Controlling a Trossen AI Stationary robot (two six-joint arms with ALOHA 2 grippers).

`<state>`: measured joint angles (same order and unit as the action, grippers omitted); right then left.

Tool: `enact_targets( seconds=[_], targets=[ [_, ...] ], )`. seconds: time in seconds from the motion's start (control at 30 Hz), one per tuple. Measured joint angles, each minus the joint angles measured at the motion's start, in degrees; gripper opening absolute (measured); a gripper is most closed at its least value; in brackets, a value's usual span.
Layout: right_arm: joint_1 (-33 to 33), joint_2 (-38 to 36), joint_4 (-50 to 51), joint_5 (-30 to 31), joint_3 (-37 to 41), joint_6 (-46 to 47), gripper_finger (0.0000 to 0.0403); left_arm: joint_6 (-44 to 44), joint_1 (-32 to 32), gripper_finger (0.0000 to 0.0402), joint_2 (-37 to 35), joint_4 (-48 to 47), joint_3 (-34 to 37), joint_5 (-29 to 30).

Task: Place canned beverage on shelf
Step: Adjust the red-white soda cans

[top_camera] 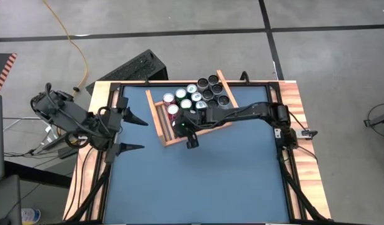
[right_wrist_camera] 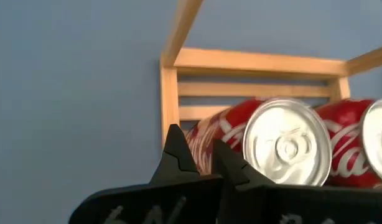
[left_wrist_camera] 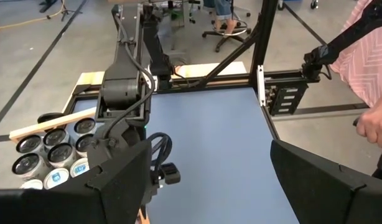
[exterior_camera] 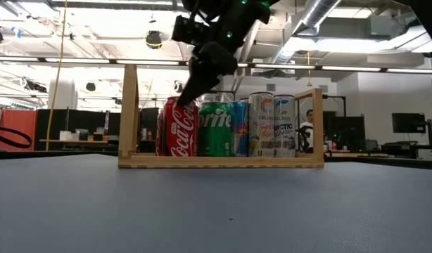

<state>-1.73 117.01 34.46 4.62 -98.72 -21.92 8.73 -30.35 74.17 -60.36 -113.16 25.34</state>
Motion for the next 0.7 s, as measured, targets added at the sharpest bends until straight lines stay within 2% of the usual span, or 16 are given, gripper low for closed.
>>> enact_targets(
  seconds=[0.57, 0.7],
  targets=[
    [-2.1, 0.0, -0.4, -0.1, -0.1, 0.9, 0.0, -0.7, 0.0, 0.0316, 0.0, -0.7, 0.0, 0.1],
    [-0.2, -1.1, 5.4, 0.0, -4.5, 0.9, 0.0, -1.1, 0.0, 0.0316, 0.0, -0.7, 0.0, 0.2]
  ],
)
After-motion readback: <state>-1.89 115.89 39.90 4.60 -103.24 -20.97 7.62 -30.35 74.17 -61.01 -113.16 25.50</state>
